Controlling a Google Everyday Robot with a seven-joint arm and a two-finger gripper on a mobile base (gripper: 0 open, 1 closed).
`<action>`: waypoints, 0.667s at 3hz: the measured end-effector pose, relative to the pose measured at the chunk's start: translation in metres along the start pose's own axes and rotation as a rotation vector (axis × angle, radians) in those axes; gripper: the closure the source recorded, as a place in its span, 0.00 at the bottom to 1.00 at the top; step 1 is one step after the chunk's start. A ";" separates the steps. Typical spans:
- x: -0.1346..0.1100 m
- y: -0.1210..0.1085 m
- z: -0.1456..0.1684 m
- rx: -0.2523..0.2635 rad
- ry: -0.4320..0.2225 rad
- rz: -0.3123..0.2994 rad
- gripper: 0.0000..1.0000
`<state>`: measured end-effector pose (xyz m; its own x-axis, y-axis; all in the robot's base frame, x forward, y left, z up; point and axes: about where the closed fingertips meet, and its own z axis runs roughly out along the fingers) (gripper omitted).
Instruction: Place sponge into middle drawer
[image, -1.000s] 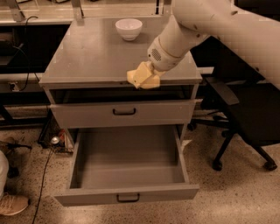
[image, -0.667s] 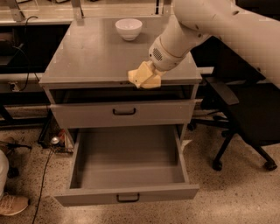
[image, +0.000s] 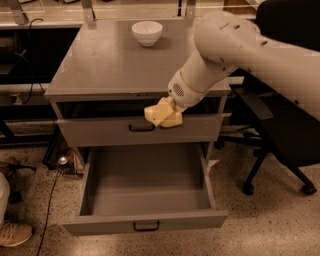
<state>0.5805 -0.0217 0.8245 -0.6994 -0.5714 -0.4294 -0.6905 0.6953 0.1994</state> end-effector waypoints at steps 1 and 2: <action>0.034 0.026 0.048 -0.097 0.007 -0.008 1.00; 0.035 0.058 0.107 -0.175 -0.034 -0.031 1.00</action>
Offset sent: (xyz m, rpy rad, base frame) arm -0.0604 0.1230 -0.1563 0.2366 0.0853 0.1547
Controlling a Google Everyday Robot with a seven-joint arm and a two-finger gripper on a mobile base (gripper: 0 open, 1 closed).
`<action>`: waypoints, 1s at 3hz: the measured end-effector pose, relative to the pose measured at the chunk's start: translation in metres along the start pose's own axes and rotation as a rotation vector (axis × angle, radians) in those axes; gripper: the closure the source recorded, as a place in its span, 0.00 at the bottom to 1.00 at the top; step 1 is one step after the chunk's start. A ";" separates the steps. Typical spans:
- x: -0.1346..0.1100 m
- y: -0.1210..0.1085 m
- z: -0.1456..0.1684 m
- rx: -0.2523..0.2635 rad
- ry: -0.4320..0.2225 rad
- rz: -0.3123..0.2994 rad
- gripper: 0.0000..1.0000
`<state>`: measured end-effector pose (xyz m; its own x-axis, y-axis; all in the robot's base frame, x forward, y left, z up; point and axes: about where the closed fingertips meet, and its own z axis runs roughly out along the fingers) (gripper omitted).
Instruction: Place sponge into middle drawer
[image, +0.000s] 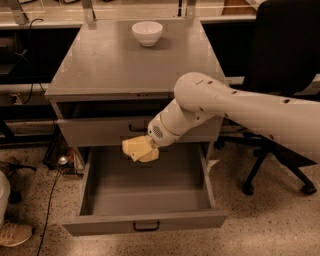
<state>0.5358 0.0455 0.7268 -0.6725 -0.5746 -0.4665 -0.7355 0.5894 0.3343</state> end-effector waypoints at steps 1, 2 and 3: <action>0.000 0.000 0.000 0.000 0.000 0.000 1.00; 0.012 -0.009 0.018 0.011 -0.005 0.023 1.00; 0.048 -0.033 0.068 0.016 -0.004 0.097 1.00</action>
Offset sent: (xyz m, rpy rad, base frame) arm 0.0012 -0.0092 -0.0795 -0.0038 0.0118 -0.0946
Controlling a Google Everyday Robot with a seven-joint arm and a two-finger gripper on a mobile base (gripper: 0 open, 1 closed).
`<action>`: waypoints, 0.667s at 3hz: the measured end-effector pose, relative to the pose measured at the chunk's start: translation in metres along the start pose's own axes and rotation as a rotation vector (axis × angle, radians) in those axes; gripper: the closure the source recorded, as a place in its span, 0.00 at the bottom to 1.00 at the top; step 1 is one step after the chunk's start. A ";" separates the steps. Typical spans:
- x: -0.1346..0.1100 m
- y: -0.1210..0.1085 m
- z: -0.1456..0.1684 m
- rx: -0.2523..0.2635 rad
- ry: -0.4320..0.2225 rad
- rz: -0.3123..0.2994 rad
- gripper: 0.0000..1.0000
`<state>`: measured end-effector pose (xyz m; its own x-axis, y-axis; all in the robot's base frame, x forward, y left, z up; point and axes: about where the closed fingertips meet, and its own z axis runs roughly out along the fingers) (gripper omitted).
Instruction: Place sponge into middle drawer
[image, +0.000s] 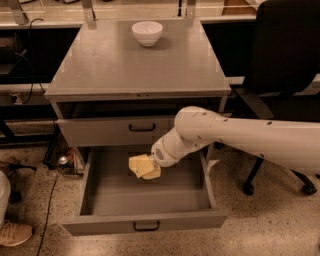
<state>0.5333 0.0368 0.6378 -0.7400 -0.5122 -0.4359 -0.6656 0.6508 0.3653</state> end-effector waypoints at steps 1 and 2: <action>0.034 -0.036 0.070 0.039 0.021 0.071 1.00; 0.043 -0.060 0.125 0.084 0.014 0.099 0.97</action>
Offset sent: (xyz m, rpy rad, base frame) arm 0.0298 0.0110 -0.1800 -0.0817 0.0117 -0.1465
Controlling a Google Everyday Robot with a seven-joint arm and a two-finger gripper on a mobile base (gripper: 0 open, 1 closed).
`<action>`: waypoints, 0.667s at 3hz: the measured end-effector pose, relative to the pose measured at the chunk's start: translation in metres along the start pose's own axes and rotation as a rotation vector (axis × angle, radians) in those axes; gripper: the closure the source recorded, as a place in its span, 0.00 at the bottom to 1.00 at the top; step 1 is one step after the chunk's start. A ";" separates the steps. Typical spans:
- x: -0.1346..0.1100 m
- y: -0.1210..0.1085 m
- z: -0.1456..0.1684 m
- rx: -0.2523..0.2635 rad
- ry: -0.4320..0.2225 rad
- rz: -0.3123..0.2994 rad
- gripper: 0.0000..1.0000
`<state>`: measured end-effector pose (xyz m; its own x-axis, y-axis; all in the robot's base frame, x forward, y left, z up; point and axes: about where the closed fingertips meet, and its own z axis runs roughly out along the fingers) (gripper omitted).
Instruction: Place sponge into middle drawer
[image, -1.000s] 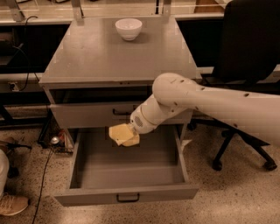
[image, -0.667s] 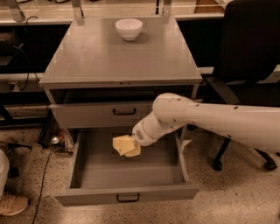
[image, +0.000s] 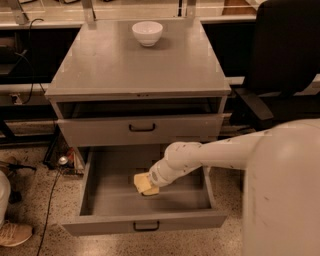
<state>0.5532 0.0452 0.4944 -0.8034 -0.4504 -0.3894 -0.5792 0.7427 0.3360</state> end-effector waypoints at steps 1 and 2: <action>-0.008 -0.013 0.034 0.029 -0.044 0.018 0.74; -0.023 -0.016 0.067 0.011 -0.083 0.014 0.50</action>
Offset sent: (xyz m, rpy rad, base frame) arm 0.0673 0.0574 -0.0774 0.0958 -0.1030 -0.0466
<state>0.5901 0.0763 0.4406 -0.7967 -0.3976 -0.4551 -0.5663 0.7542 0.3324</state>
